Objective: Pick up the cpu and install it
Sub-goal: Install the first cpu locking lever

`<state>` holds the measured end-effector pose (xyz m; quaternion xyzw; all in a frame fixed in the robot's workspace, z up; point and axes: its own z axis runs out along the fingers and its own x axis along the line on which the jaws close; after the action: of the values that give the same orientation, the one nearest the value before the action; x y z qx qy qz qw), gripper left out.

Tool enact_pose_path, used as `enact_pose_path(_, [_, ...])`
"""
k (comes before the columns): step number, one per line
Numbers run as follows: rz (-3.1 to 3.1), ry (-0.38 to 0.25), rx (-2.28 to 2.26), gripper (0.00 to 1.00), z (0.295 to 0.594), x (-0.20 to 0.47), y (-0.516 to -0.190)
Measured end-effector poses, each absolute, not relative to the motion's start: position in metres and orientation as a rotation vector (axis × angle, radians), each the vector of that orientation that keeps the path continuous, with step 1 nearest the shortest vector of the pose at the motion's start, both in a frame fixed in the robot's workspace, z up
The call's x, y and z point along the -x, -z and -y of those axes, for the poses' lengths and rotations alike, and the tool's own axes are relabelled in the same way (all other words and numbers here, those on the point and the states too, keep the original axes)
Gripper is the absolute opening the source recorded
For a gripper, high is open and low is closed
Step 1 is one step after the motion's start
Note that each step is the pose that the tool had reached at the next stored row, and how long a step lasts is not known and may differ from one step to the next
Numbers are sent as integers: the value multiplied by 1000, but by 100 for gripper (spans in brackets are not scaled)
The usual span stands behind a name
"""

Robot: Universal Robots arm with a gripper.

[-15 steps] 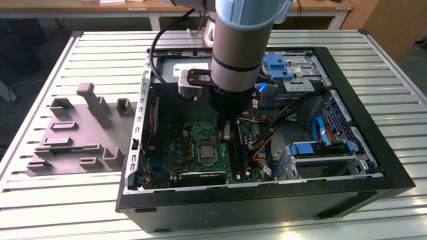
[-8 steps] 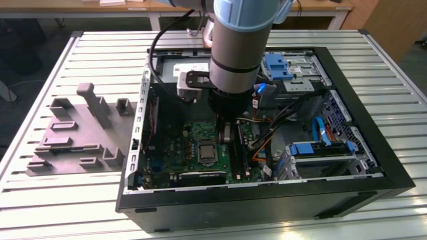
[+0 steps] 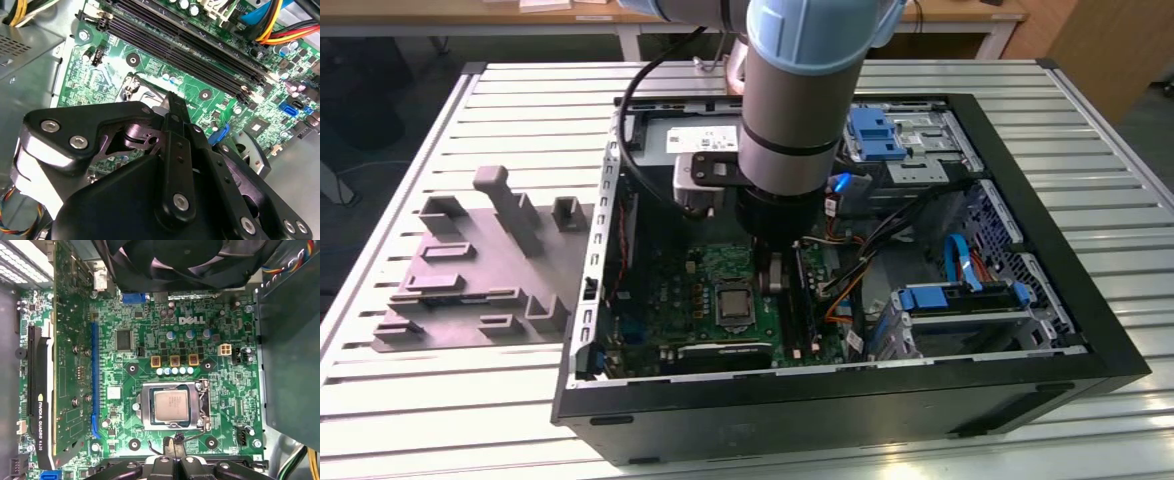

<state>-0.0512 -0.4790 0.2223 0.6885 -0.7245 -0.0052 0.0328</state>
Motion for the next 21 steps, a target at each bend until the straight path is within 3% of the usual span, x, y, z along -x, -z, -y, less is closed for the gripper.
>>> enact_pose_path(21, [2182, 12, -2166, 11, 488, 52, -207])
